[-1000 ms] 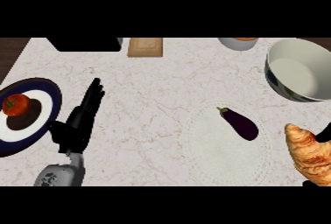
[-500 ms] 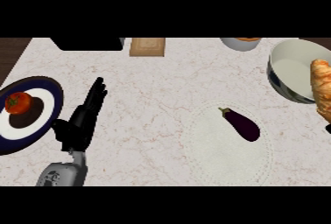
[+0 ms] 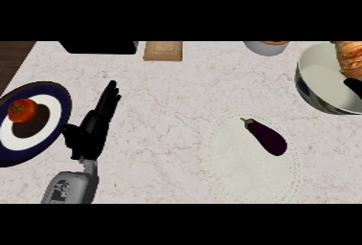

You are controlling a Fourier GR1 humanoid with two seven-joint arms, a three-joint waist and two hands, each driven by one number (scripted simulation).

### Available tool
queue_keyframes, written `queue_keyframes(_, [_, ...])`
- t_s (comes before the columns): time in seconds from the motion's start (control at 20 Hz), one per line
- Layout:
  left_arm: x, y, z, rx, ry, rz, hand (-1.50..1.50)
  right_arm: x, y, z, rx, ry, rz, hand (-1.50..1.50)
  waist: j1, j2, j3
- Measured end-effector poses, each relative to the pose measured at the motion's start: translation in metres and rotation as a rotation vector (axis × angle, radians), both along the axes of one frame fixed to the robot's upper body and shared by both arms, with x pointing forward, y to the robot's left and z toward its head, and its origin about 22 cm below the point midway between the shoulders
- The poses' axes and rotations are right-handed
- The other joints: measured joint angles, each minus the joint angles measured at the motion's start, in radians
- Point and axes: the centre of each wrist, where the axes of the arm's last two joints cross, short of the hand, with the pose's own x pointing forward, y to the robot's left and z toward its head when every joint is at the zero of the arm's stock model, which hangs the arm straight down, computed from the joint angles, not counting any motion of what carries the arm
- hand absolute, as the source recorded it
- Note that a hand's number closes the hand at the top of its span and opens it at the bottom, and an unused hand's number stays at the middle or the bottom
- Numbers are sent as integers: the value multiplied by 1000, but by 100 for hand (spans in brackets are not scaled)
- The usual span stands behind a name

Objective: Pick the croissant from the placemat and place it in the bowl

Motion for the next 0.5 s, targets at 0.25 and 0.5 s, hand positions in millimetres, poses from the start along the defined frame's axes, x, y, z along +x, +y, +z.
queue_keyframes(0.25, [-2, 4, -1, -1, -4, -4, 0, 35, -26, -22, -109, -1, -86, 150, 8, 2, 1])
queue_keyframes(0.5, [-4, -1, 2, 1, -6, -3, 0, 66, -54, -46, -143, 9, -142, 150, 9, 2, 1])
